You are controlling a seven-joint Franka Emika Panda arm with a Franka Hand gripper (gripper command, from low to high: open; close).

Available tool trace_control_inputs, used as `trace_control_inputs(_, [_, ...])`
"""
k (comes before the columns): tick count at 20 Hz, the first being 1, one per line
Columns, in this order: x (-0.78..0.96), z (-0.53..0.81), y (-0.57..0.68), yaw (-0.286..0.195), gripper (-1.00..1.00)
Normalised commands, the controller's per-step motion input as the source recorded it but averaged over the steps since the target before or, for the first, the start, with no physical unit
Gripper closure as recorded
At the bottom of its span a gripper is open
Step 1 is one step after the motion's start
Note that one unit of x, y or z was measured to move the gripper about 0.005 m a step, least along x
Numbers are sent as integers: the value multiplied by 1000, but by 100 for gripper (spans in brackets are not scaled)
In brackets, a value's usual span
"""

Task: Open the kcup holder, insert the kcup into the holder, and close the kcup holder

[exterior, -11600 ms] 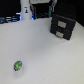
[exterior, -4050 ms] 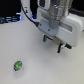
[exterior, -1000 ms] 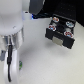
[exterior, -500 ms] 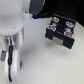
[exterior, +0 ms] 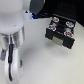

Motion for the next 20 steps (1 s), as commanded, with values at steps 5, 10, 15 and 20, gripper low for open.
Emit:
trace_control_inputs(5, [41, 869, 360, -23, 100])
trace_control_inputs(10, [33, 834, 499, 17, 100])
trace_control_inputs(15, [33, 739, 598, 26, 100])
trace_control_inputs(20, [35, 607, 658, 4, 100])
